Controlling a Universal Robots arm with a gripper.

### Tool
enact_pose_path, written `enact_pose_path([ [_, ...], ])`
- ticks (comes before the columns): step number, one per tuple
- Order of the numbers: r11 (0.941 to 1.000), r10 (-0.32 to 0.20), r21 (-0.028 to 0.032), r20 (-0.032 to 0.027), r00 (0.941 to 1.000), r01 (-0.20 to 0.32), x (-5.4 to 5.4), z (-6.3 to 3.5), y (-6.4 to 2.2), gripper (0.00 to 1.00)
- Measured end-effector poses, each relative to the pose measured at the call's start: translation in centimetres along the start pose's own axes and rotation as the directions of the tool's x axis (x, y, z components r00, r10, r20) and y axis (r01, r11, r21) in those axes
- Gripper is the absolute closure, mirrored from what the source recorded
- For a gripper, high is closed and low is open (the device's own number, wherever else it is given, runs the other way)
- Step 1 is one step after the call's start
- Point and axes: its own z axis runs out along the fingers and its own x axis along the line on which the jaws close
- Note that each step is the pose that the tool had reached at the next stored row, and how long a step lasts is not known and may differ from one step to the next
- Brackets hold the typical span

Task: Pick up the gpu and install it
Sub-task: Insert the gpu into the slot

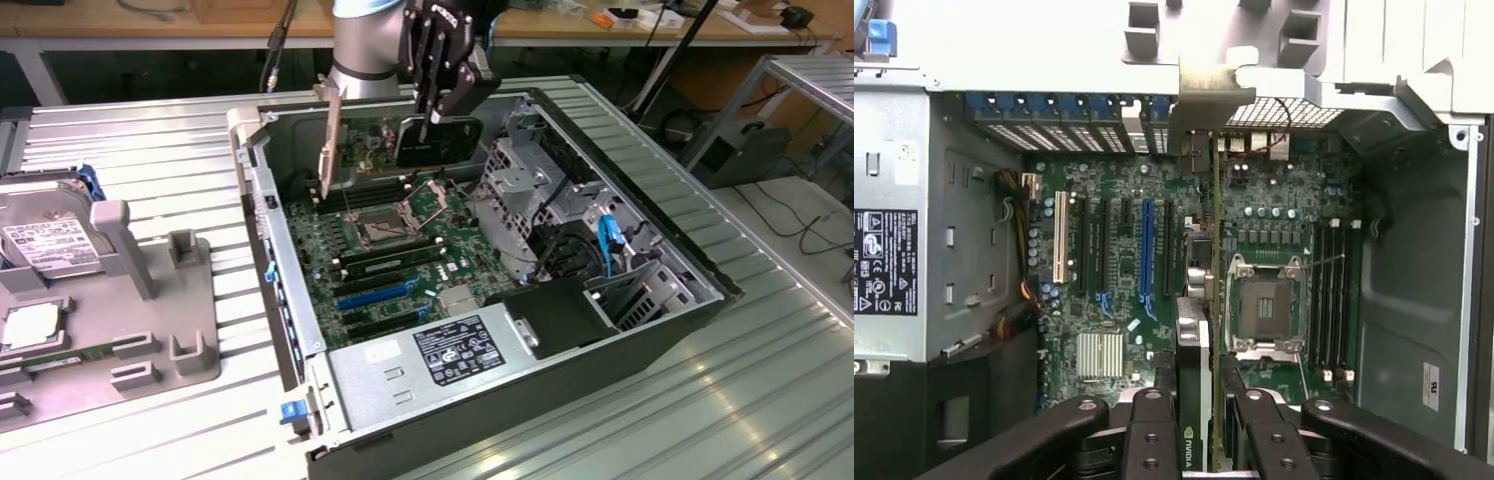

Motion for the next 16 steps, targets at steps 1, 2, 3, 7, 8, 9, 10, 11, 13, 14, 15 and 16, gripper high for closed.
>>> enact_pose_path([
  [1,1.0000,-0.006,0.0001,-0.0004,1.0000,0.006,0.00,0.00,0.00,0.73],
  [2,0.9999,-0.013,0.0002,-0.0007,0.9999,0.013,0.00,0.00,0.00,0.73],
  [3,0.9998,-0.021,0.0003,-0.0011,0.9998,0.021,0.00,0.00,0.00,0.73],
  [7,0.9991,-0.042,0.0007,-0.0023,0.9991,0.042,0.00,0.00,0.00,0.73],
  [8,0.9991,-0.042,0.0006,-0.0023,0.9991,0.042,0.00,0.00,0.00,0.73],
  [9,0.9991,-0.042,0.0006,-0.0023,0.9991,0.042,0.00,0.00,0.00,0.73],
  [10,0.9991,-0.042,0.0006,-0.0023,0.9991,0.042,0.00,0.00,0.00,0.73],
  [11,0.9991,-0.042,0.0007,-0.0023,0.9991,0.042,0.00,0.01,0.00,0.73],
  [13,0.9991,-0.042,0.0012,-0.0025,0.9991,0.042,0.00,0.03,0.00,0.73],
  [14,0.9991,-0.042,0.0021,-0.0026,0.9991,0.042,0.00,0.06,-0.01,0.73],
  [15,0.9991,-0.042,0.0030,-0.0025,0.9991,0.042,0.00,0.09,-0.01,0.73],
  [16,0.9991,-0.042,0.0040,-0.0026,0.9991,0.042,0.00,0.13,-0.01,0.73],
])
